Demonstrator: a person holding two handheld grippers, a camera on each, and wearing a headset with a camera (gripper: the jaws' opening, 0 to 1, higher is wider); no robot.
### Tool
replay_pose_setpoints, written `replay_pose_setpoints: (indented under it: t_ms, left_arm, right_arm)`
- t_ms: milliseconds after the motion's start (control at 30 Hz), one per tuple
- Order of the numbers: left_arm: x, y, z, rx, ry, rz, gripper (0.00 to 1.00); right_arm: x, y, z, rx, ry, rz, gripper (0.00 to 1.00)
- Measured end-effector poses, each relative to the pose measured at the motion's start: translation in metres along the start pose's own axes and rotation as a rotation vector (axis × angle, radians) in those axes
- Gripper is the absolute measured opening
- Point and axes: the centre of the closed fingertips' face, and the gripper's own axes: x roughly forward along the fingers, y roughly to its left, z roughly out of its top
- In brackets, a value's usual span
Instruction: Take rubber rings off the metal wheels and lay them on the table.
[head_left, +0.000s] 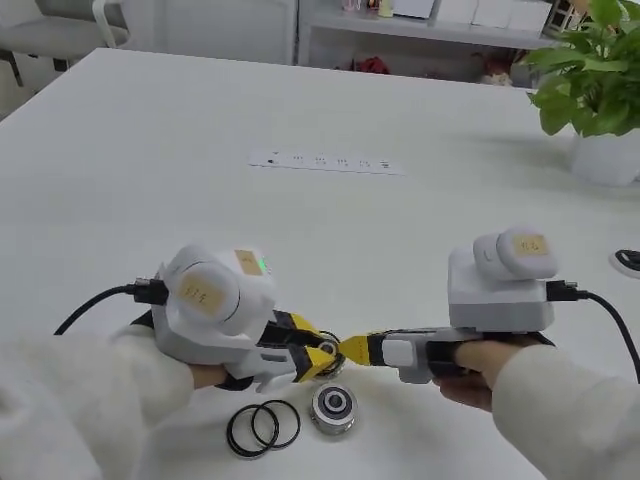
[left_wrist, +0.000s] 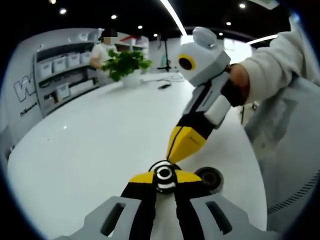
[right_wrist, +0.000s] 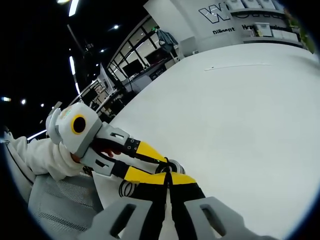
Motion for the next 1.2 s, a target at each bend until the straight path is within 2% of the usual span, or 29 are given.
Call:
replay_pose_setpoints:
  t_ms: [367,533,700,800,933,1067,1200]
  left_arm:
    - [-0.007,-0.005,0.010,0.015,-0.003,-0.027,0.24]
    - [-0.014,-0.004,0.018,0.006,-0.018,-0.037,0.32]
    - [-0.027,0.000,0.028,0.010,-0.037,-0.039,0.35]
    - [-0.035,0.002,0.032,0.047,-0.027,-0.037,0.39]
    - [-0.045,0.004,0.041,0.057,-0.044,-0.040,0.41]
    - [-0.057,0.008,0.053,0.074,-0.074,-0.019,0.48]
    - [-0.067,0.012,0.055,0.086,-0.078,0.002,0.53]
  right_arm:
    - [-0.004,0.000,0.005,0.009,-0.018,-0.003,0.00]
    - [-0.007,-0.001,0.010,0.017,-0.036,-0.009,0.00]
    - [-0.012,-0.005,0.017,0.036,-0.066,-0.019,0.00]
    - [-0.016,-0.008,0.021,0.051,-0.086,-0.023,0.00]
    - [-0.019,-0.007,0.025,0.064,-0.102,-0.016,0.00]
    - [-0.024,-0.007,0.033,0.081,-0.138,-0.009,0.00]
    - [-0.028,-0.005,0.040,0.093,-0.165,-0.003,0.00]
